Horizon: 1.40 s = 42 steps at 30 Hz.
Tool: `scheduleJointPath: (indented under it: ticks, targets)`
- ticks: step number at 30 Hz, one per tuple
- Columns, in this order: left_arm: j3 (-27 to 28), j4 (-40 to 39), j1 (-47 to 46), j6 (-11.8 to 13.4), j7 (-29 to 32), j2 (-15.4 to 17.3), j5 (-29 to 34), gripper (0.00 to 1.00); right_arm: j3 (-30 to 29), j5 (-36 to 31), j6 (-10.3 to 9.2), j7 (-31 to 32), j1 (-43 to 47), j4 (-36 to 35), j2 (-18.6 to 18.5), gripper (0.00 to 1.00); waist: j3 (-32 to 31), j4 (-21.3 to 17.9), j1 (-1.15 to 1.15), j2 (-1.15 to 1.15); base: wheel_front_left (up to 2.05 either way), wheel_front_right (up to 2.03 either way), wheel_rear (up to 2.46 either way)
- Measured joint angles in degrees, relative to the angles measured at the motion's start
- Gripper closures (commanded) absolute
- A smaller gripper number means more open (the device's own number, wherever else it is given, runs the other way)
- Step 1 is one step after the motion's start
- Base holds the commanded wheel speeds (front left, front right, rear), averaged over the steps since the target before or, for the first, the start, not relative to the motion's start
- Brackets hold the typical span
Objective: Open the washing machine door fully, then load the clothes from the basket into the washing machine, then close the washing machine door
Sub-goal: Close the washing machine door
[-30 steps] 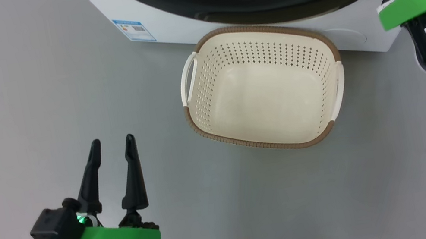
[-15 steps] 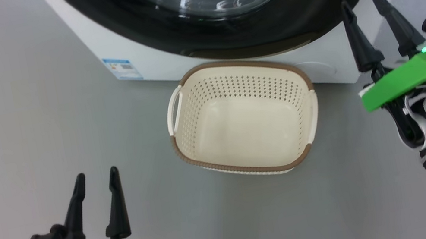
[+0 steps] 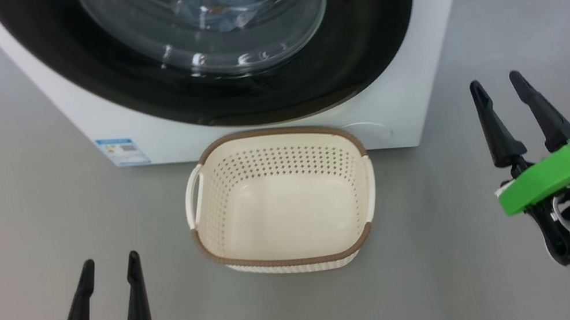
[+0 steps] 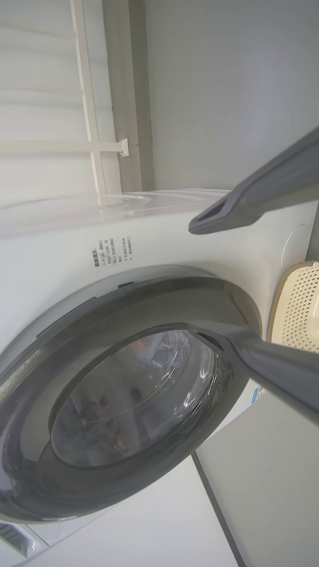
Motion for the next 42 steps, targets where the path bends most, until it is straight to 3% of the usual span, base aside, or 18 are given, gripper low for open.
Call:
scheduleJointPath:
  ticks: [21, 42]
  targets:
    - [2.47, 0.19, 3.96, 0.00, 0.00, 2.20, -0.09, 0.00, -3.59, -0.16, 0.00, 0.00, 11.00, -1.47, 0.26, 0.00, -5.89, -10.43, 0.00, 0.00, 0.00, 0.00, 0.00]
    - [6.54, 0.01, 8.65, 0.00, 0.00, 2.97, 0.35, 0.00, -5.47, -0.18, 0.00, 0.00, 16.22, -2.91, 0.33, 0.00, -9.75, -13.80, 0.00, 0.00, 0.00, 0.00, 0.00]
